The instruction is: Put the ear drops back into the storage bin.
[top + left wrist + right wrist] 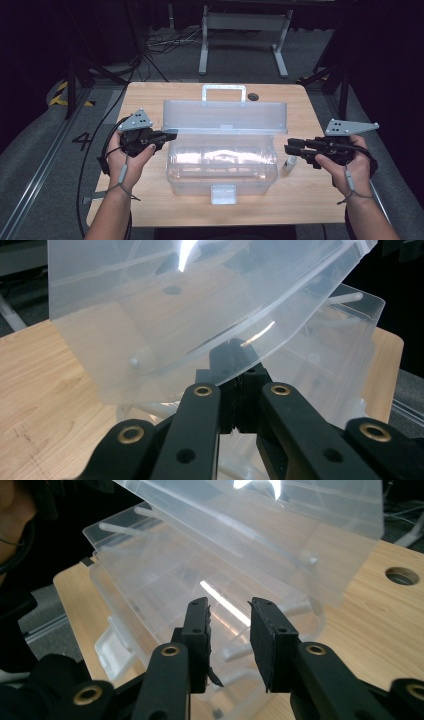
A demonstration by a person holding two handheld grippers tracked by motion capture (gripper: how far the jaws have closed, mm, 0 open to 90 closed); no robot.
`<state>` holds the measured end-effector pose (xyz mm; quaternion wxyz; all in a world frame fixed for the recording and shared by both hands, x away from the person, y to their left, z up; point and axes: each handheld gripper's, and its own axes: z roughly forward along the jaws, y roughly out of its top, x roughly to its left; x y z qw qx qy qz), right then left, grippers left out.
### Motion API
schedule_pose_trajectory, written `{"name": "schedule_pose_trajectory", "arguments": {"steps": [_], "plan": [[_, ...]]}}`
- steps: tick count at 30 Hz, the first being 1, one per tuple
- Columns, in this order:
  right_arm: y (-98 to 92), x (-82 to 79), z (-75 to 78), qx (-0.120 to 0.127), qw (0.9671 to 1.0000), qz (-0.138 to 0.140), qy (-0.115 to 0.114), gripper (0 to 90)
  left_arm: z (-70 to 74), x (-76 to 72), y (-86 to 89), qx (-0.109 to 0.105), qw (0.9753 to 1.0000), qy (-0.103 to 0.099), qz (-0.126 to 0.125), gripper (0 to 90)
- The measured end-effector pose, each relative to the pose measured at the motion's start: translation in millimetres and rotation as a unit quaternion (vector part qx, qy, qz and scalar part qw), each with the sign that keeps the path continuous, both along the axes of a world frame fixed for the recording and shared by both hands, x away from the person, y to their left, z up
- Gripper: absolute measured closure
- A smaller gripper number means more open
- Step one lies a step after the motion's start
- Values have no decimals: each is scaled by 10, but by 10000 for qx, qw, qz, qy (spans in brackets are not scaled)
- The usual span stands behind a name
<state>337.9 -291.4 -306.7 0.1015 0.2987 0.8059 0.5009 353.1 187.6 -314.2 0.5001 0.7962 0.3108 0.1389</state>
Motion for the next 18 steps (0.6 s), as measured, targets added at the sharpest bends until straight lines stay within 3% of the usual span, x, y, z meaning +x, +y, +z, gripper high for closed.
{"name": "schedule_pose_trajectory", "arguments": {"steps": [7, 18], "plan": [[87, 72, -91, 495, 9985, 24, -245, 845, 16, 23, -4, -39, 10000, -47, 51, 891], [117, 188, -51, 657, 9964, -206, -504, 867, 71, 76, -24, 30, 9998, -139, 145, 889]]}}
